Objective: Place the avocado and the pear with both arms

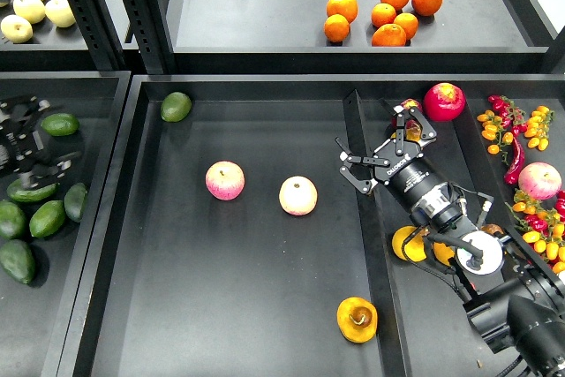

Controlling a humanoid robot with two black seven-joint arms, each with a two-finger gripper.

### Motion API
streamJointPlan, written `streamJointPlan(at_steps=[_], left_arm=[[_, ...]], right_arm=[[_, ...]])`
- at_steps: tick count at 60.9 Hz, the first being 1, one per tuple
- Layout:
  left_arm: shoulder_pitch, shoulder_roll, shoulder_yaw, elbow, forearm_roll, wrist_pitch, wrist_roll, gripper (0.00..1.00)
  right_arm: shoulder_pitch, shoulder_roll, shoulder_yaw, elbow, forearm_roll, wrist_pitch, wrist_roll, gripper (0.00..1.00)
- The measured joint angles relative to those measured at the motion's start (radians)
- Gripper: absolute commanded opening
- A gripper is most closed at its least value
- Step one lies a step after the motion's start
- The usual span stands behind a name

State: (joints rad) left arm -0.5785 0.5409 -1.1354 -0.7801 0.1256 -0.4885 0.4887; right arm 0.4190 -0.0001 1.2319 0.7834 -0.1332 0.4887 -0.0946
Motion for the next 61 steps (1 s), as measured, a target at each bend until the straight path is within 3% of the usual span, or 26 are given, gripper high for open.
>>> streamJointPlan(at_steps=[25, 42, 61], left_arm=[[0.143, -0.334, -0.179, -0.250, 0.017, 0.000, 0.000, 0.89], [0.183, -0.521, -0.196, -0.276, 0.017, 0.000, 0.000, 0.90], [0.192, -0.541, -0.170, -0.242, 0.007, 0.000, 0.000, 0.91]], right_arm=[[0.000, 0.000, 0.003, -0.003, -0.003, 0.000, -0.020, 0.99], [0.000, 0.000, 0.002, -0.001, -0.007, 0.000, -0.022, 0.99], [0.002, 0.000, 0.003, 0.001, -0.058, 0.000, -0.087, 0.99]])
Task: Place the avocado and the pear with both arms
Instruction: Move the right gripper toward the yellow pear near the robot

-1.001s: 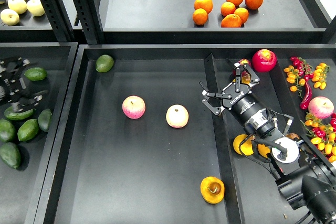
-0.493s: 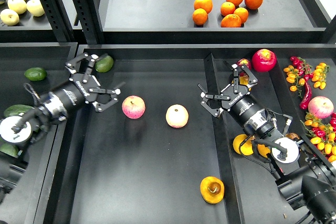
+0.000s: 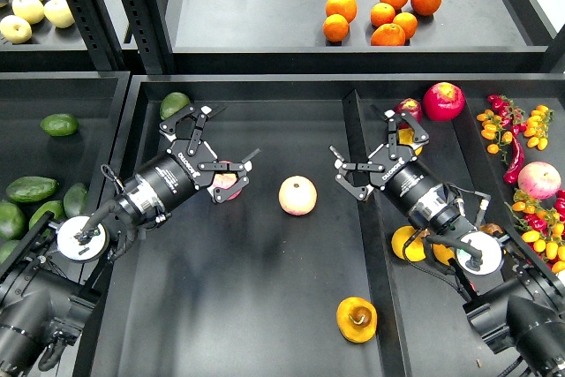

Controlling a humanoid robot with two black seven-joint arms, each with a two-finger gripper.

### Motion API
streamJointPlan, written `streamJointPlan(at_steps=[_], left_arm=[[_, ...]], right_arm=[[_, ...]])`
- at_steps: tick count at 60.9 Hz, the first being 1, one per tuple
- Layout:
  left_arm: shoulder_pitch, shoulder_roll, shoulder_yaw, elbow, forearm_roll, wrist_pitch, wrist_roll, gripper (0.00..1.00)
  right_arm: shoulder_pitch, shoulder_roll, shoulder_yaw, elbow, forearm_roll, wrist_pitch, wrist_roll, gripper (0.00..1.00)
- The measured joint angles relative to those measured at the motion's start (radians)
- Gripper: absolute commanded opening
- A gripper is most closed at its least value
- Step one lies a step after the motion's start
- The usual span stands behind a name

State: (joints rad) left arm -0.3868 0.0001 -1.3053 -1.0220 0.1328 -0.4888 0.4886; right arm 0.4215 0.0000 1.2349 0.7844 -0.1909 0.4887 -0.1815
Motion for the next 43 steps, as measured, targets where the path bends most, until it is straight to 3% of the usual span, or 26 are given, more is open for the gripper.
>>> streamJointPlan(at_steps=[25, 43], left_arm=[[-0.008, 0.000, 0.011, 0.035, -0.006, 0.000, 0.000, 0.93], [-0.005, 0.000, 0.012, 0.037, -0.006, 0.000, -0.003, 0.95]], right_arm=[[0.047, -0.002, -0.054, 0.076, -0.040, 0.000, -0.157, 0.99], [0.138, -0.215, -0.253, 0.162, -0.041, 0.000, -0.177, 0.99]])
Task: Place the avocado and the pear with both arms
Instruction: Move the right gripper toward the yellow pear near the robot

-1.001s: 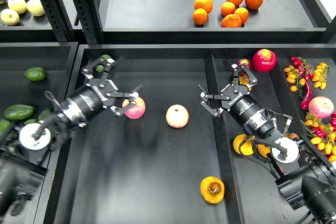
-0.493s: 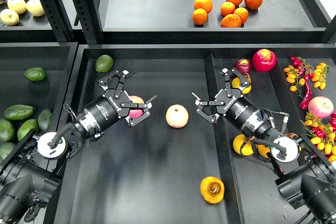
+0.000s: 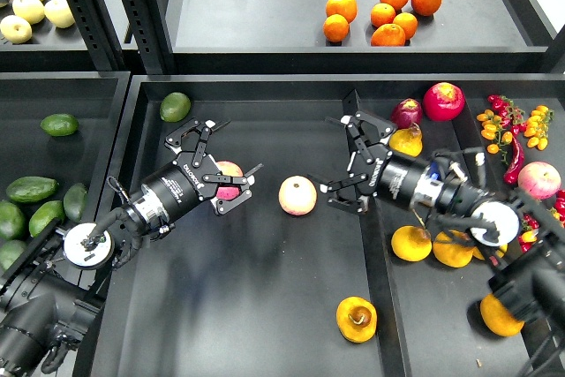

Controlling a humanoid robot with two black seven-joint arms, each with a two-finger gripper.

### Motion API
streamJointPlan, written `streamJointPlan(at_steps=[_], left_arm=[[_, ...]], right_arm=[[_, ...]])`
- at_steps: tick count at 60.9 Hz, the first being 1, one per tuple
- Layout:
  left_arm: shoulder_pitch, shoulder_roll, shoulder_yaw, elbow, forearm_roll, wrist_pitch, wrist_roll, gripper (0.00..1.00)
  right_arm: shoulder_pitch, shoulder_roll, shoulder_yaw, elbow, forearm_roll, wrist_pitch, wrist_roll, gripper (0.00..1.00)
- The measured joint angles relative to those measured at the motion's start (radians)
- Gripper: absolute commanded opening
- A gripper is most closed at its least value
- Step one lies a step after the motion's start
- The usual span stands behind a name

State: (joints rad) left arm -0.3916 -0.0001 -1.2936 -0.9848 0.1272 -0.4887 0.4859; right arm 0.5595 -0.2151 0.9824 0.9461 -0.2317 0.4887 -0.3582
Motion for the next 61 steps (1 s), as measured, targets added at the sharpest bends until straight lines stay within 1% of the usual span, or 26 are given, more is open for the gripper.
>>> streamJointPlan(at_steps=[15, 18, 19, 20, 28, 41, 51, 61], left_arm=[[0.001, 0.000, 0.003, 0.000, 0.000, 0.000, 0.000, 0.96], [0.001, 0.000, 0.003, -0.002, 0.000, 0.000, 0.000, 0.96], [0.001, 0.000, 0.003, -0.003, 0.000, 0.000, -0.001, 0.96], [0.001, 0.000, 0.003, -0.003, 0.000, 0.000, -0.001, 0.96], [0.001, 0.000, 0.002, -0.003, 0.000, 0.000, -0.003, 0.96], [0.001, 0.000, 0.003, -0.002, 0.000, 0.000, -0.003, 0.98], [0.001, 0.000, 0.003, -0.004, 0.000, 0.000, -0.004, 0.99], [0.001, 0.000, 0.003, -0.005, 0.000, 0.000, -0.004, 0.99]], right_arm=[[0.095, -0.198, -0.188, 0.037, -0.001, 0.000, -0.026, 0.99], [0.097, -0.229, -0.223, 0.053, -0.001, 0.000, -0.041, 0.99], [0.096, -0.260, -0.259, 0.070, -0.005, 0.000, -0.060, 0.99], [0.096, -0.267, -0.267, 0.074, -0.007, 0.000, -0.065, 0.99], [0.096, -0.313, -0.323, 0.092, -0.035, 0.000, -0.090, 0.99], [0.123, -0.347, -0.404, 0.096, -0.049, 0.000, -0.127, 0.99], [0.172, -0.377, -0.511, 0.110, -0.052, 0.000, -0.130, 0.99], [0.185, -0.395, -0.572, 0.129, -0.054, 0.000, -0.131, 0.99]])
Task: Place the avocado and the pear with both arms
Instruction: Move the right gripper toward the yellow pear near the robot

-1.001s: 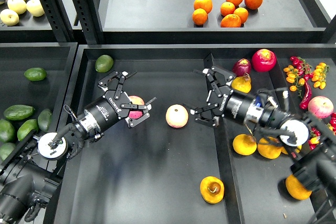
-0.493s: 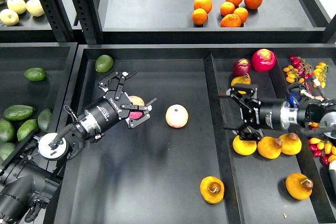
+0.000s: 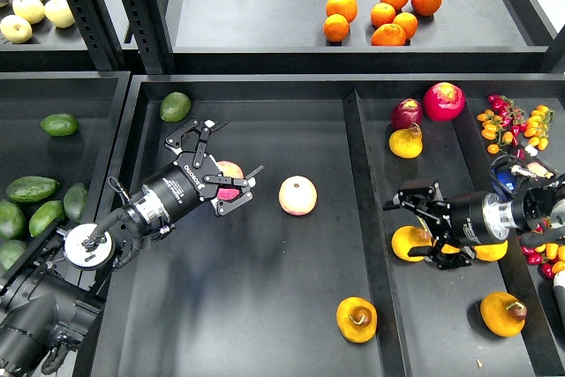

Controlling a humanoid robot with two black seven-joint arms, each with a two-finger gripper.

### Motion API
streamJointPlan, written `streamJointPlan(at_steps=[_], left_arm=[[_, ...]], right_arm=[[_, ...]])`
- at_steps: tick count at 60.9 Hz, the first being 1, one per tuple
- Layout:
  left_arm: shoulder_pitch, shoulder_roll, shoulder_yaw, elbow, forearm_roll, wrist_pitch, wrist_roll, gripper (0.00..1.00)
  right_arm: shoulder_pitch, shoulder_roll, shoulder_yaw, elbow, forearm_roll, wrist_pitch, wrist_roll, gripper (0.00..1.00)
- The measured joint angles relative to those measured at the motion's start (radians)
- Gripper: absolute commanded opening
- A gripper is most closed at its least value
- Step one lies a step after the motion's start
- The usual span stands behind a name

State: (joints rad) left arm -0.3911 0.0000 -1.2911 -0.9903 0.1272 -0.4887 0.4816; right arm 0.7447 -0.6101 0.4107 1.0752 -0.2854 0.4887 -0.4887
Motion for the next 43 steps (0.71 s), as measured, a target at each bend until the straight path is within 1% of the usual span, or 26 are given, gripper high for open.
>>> streamJointPlan(at_steps=[25, 43], left_arm=[[0.000, 0.000, -0.001, 0.004, 0.000, 0.000, 0.000, 0.99], [0.000, 0.000, -0.001, 0.004, 0.000, 0.000, -0.002, 0.99]], right_arm=[[-0.041, 0.024, -0.099, -0.002, -0.077, 0.000, 0.000, 0.99], [-0.086, 0.102, -0.105, -0.027, -0.110, 0.000, 0.000, 0.99]])
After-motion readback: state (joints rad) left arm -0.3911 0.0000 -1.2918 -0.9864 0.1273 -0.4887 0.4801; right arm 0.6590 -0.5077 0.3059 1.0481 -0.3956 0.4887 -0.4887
